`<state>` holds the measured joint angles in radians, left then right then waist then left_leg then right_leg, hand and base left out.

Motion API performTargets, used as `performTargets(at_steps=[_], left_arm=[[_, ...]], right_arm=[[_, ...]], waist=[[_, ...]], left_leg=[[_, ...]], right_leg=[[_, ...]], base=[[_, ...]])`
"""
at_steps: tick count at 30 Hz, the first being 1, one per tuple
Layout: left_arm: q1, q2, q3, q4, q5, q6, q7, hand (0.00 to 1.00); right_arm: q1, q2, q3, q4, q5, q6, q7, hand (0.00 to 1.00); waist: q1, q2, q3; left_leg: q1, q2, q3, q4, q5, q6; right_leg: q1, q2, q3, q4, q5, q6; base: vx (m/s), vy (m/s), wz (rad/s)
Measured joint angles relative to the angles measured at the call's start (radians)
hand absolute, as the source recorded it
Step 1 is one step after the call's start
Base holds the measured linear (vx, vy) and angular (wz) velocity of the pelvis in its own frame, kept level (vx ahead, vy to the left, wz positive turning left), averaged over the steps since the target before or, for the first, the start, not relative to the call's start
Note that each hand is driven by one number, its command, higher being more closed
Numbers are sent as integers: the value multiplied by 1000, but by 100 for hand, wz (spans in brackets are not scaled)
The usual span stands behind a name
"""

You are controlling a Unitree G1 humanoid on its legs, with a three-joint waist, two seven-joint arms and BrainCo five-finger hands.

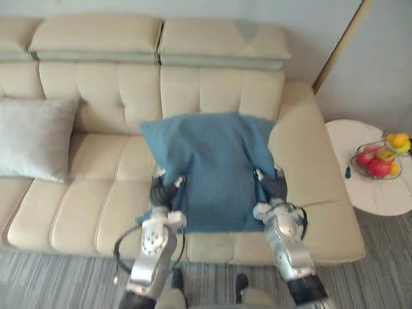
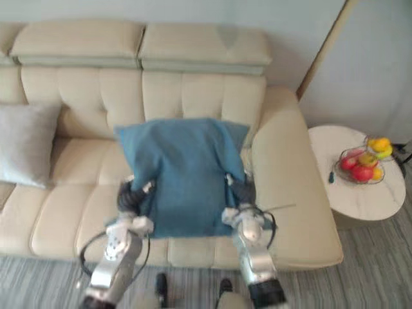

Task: Pick up cushions and gather them together orderly.

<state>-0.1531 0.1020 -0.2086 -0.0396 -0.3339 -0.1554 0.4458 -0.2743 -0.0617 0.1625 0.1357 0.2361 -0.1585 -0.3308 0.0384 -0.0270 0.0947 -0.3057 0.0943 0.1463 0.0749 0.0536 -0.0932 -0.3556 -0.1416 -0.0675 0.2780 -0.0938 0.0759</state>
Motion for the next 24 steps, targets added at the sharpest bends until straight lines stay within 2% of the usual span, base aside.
performTargets(at_steps=[3,5,7,9,10,11,13,15,16,18,22,24], left_arm=[[-183,22,21,73,2,-11,75,100],[-345,69,24,117,2,-33,124,100],[-445,89,24,151,2,-45,150,100],[-645,114,25,236,12,-60,185,100],[-672,116,25,250,18,-61,187,100],[-737,124,25,284,22,-62,190,0],[-923,132,33,388,45,-62,207,0],[-1030,127,58,457,70,-59,219,0],[-1097,112,88,506,72,-45,228,0],[-1171,94,114,578,75,-25,228,0],[-1267,73,160,698,76,45,201,0],[-1285,67,201,736,75,77,155,0]], right_arm=[[-164,-5,-1,42,-43,1,-74,100],[-306,-25,-8,42,-87,1,-133,100],[-385,-24,-27,42,-130,1,-174,100],[-529,-24,-71,42,-218,1,-251,100],[-545,-24,-78,42,-235,1,-262,100],[-584,-24,-93,42,-266,2,-289,0],[-702,-24,-150,46,-321,3,-344,0],[-792,-22,-188,96,-349,1,-381,0],[-854,-22,-218,151,-349,2,-400,0],[-907,-22,-256,221,-345,10,-415,0],[-967,-34,-308,322,-305,39,-410,0],[-994,-65,-318,376,-274,57,-368,0]], waist=[[15,14,17],[20,33,31],[23,40,39],[23,51,69],[24,51,70],[24,54,73],[17,74,115],[15,86,127],[15,97,137],[16,102,151],[11,106,183],[7,108,216]], left_leg=[[-83,0,-10,15,19,-1],[-163,1,-22,7,43,-8],[-201,1,-22,-10,65,-11],[-256,-1,-26,-49,115,-11],[-263,-1,-26,-57,122,-12],[-286,-3,-27,-74,143,-13],[-332,-9,-45,-114,183,-16],[-378,-16,-46,-144,217,-17],[-406,-18,-46,-167,239,-18],[-440,-19,-47,-177,255,-24],[-504,-20,-47,-177,299,-50],[-550,-20,-47,-177,331,-70]], right_leg=[[-101,-5,0,59,-6,-4],[-194,-6,-7,100,-9,-6],[-248,-7,-7,122,-10,-8],[-332,-14,-10,157,-8,-12],[-347,-15,-10,161,-8,-12],[-380,-16,-10,172,-7,-13],[-449,-19,-16,194,-7,-13],[-520,-25,-14,218,-8,-15],[-561,-30,-15,229,-8,-15],[-604,-33,-16,246,-10,-18],[-662,-40,-28,259,-16,-28],[-700,-42,-36,262,-19,-32]], base=[[-169,-24,13],[-130,-32,20],[-85,-34,13],[-86,-49,14],[-54,-39,9],[-30,-40,12],[-31,-43,18],[-27,-32,14],[-24,-26,12],[-10,-40,15],[17,-57,18],[35,-97,20]])
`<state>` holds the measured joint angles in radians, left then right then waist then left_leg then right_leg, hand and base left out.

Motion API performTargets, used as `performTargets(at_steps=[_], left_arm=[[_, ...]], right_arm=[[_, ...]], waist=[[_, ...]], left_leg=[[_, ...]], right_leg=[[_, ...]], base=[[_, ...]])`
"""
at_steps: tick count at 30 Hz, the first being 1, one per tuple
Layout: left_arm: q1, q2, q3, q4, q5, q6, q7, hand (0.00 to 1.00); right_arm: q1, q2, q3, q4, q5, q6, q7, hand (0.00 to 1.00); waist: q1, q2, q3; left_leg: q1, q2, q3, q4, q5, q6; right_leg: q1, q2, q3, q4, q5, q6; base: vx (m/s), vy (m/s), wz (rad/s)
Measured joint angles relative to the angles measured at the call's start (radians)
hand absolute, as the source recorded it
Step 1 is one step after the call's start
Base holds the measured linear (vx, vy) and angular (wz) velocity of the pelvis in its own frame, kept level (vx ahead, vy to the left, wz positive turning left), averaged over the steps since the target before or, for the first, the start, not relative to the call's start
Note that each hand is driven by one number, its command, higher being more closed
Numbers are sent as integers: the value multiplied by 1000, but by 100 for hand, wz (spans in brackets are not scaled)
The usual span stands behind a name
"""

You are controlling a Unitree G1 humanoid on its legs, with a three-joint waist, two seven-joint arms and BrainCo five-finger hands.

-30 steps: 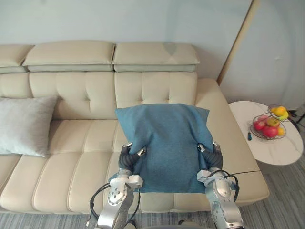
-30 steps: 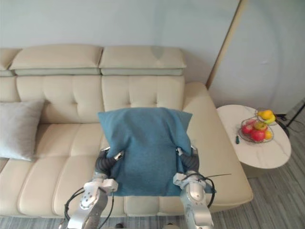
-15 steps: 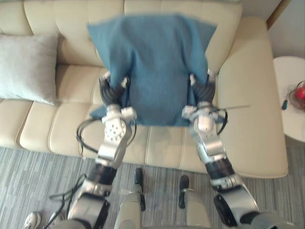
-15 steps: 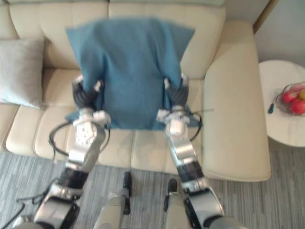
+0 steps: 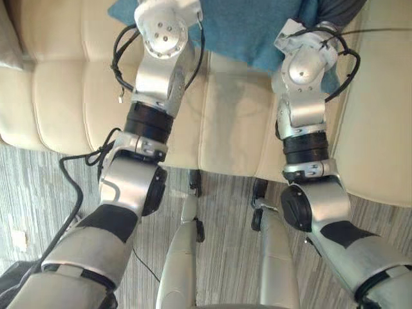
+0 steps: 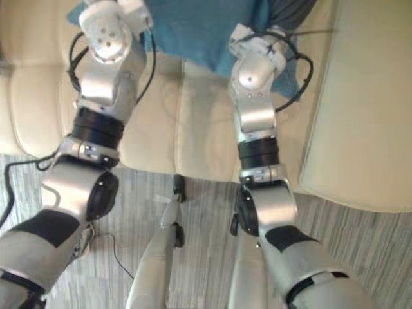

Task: Pick up cushions and gather them together orderly.

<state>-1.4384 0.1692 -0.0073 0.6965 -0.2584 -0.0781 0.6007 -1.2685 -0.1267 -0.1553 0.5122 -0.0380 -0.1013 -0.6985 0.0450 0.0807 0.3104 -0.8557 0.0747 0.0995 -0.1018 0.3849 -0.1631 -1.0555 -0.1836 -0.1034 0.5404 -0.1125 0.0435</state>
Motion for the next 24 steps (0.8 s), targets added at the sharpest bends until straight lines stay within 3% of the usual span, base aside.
performTargets(at_steps=[3,6,7,13,15,20,24], left_arm=[[15,-14,64,6,-6,2,-37,0],[62,-33,119,6,-18,-15,-62,0],[105,-38,152,4,-19,-36,-86,0],[243,-17,219,-20,-67,-63,-135,0],[290,2,218,-25,-100,-66,-148,0],[475,66,213,-155,-184,-76,-154,0],[700,127,201,-359,-227,-116,-176,0]], right_arm=[[-6,-8,-20,29,49,22,65,0],[-6,-1,-32,26,82,16,101,0],[-1,-1,-33,23,83,11,131,0],[106,-14,-40,-21,164,-12,203,0],[161,-22,-41,-35,193,-12,212,0],[301,-99,-47,-229,257,-23,233,0],[486,-179,-25,-426,276,-48,289,0]], waist=[[-10,0,64],[-31,-1,112],[-41,-2,115],[-42,-3,114],[-41,-3,115],[-45,-16,122],[-44,-31,127]], left_leg=[[-25,3,1,0,2,2],[-25,3,0,0,2,2],[-23,2,1,0,2,2],[8,5,3,-1,-6,-4],[33,10,3,0,-57,22],[99,2,17,4,-65,32],[194,3,16,70,-110,41]], right_leg=[[-32,3,0,18,-5,-7],[-31,4,2,23,-4,-7],[-29,4,5,24,-4,-7],[-11,11,23,34,-5,-6],[-4,14,25,60,-15,-6],[46,10,48,86,-27,1],[176,11,45,82,-47,-1]], base=[[48,-114,7],[29,-96,6],[15,-87,4],[-14,-96,-6],[-31,-81,-8],[-24,-88,-5],[9,-83,-3]])
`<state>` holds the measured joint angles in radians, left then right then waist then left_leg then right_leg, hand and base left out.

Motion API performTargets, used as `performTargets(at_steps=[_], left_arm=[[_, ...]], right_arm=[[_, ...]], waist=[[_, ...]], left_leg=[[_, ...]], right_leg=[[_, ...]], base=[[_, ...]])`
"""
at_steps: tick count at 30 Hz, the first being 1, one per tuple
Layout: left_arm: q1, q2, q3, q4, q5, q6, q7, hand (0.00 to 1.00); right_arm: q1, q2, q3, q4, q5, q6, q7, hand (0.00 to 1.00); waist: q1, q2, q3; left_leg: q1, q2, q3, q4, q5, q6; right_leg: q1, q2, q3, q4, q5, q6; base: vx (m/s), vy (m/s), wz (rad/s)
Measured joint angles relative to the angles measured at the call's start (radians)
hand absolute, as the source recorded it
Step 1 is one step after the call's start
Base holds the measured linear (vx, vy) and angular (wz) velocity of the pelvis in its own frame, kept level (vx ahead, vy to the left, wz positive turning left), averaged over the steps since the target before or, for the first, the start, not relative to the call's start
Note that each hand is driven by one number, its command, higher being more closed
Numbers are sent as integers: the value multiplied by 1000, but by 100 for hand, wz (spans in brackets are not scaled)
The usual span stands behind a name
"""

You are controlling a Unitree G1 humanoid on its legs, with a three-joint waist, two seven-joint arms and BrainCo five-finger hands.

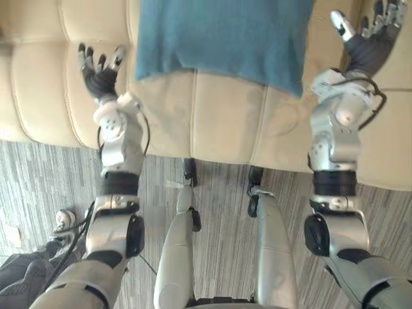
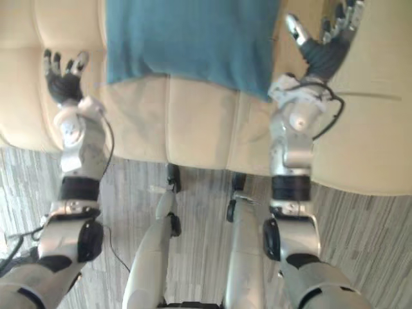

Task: Pick up cushions and gather them together orderly.

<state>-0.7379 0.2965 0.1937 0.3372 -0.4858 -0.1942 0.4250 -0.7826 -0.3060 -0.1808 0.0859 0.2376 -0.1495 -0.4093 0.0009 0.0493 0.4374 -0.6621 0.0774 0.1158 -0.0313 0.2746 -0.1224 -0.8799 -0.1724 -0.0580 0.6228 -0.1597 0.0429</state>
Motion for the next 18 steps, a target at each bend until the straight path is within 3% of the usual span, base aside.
performTargets(at_steps=[4,6,7,10,12,15,18], left_arm=[[213,-30,-11,-137,2,-44,-41,0],[406,-137,-33,-170,9,-44,-82,0],[435,-155,-41,-167,14,-42,-88,0],[681,-231,-131,-98,80,-5,-169,0],[764,-261,-145,-33,143,16,-197,0],[843,-311,-114,173,209,46,-229,0],[857,-323,-86,323,251,67,-249,0]], right_arm=[[220,-1,42,-115,-3,-15,71,0],[432,59,92,-107,-2,-21,132,0],[465,68,101,-103,-1,-20,145,0],[711,141,166,-18,-14,-14,259,0],[799,184,165,57,-54,-6,290,0],[892,244,143,273,-94,7,315,0],[928,271,113,412,-121,24,326,0]], waist=[[1,-6,-2],[2,-25,-31],[2,-28,-39],[5,-60,-96],[5,-69,-149],[5,-67,-239],[3,-61,-285]], left_leg=[[108,14,5,20,-40,9],[187,20,14,52,-89,19],[198,21,15,54,-100,20],[305,30,38,83,-149,7],[342,33,43,86,-169,8],[431,40,68,83,-204,9],[495,40,79,75,-223,9]], right_leg=[[136,15,-10,-49,-4,0],[242,21,-14,-90,-12,6],[257,23,-14,-97,-16,5],[390,35,-1,-151,-20,12],[438,41,2,-183,-18,14],[544,47,9,-251,-12,23],[622,48,10,-294,-8,28]], base=[[26,-85,-16],[61,-51,-20],[96,-30,-20],[139,-9,-22],[151,17,-22],[133,29,-22],[113,51,-12]])
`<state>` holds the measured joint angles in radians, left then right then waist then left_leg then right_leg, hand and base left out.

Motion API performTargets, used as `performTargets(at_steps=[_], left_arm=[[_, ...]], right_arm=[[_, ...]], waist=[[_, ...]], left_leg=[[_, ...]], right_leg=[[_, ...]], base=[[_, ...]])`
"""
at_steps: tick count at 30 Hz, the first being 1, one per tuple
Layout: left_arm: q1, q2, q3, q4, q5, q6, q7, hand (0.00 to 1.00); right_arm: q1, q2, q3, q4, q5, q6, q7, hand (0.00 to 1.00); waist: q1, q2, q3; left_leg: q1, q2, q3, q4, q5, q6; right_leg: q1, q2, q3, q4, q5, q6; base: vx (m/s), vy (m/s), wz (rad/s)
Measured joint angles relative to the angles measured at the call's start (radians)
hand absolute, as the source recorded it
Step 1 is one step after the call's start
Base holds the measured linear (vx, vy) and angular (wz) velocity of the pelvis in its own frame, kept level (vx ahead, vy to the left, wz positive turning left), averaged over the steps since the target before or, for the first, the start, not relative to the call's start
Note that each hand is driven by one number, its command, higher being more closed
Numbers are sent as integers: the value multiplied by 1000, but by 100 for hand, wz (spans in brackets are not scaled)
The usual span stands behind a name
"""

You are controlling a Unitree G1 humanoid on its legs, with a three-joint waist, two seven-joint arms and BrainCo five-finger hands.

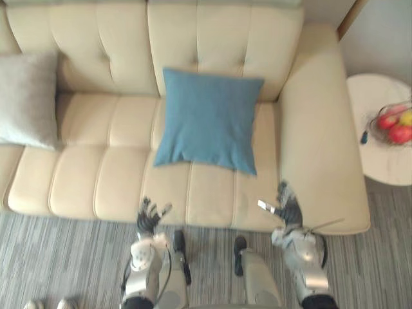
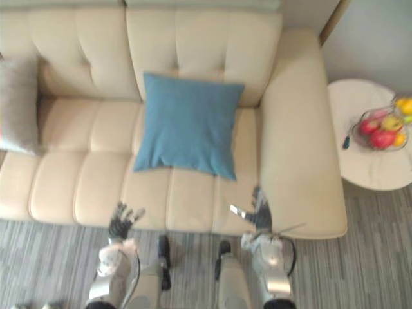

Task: Pick up cushions and gather them together orderly.

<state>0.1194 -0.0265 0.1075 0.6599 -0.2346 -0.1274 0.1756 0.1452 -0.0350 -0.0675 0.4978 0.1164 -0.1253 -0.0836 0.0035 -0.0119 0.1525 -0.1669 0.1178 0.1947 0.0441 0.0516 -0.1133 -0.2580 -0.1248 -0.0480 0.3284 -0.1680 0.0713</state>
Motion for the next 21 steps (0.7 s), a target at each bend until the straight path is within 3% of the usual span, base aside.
performTargets(at_steps=[6,10,13,16,17,18,20,21], left_arm=[[8,-8,136,218,79,36,-28,0],[7,-5,173,266,92,51,-32,0],[-10,1,179,287,98,53,-33,0],[-31,12,179,289,121,53,-30,0],[-33,9,180,289,122,54,-28,0],[-38,8,189,285,124,53,-26,0],[-36,11,188,272,124,52,-25,0],[-32,12,188,264,124,52,-25,0]], right_arm=[[10,39,-98,275,-38,41,3,0],[4,39,-137,310,-38,56,2,0],[-13,39,-145,328,-38,58,-2,0],[-48,66,-146,351,-38,60,-5,0],[-58,73,-145,351,-39,61,-5,0],[-60,92,-143,351,-39,64,-5,0],[-56,93,-143,355,-44,64,-8,0],[-56,94,-143,358,-60,64,-10,0]], waist=[[2,4,-79],[3,10,-98],[5,1,-93],[6,-20,-65],[11,-11,-64],[11,-16,-59],[12,-36,-69],[17,-45,-75]], left_leg=[[130,7,47,-51,-17,-3],[176,6,87,-77,-18,-3],[196,7,122,-74,-25,-4],[198,30,148,-25,-55,3],[186,47,153,-24,-58,4],[164,60,149,13,-53,0],[146,59,120,44,-50,-4],[130,58,107,63,-43,-10]], right_leg=[[118,12,29,-97,29,10],[151,24,70,-148,61,15],[154,30,99,-141,74,15],[109,31,57,-35,77,18],[99,35,60,-14,73,19],[26,21,48,262,-4,13],[23,-22,55,500,-44,47],[41,-44,63,534,-42,51]], base=[[63,31,-20],[35,28,-35],[6,11,-37],[-58,-50,-28],[-137,-91,-8],[-110,-88,10],[-83,-171,43],[-71,-311,57]])
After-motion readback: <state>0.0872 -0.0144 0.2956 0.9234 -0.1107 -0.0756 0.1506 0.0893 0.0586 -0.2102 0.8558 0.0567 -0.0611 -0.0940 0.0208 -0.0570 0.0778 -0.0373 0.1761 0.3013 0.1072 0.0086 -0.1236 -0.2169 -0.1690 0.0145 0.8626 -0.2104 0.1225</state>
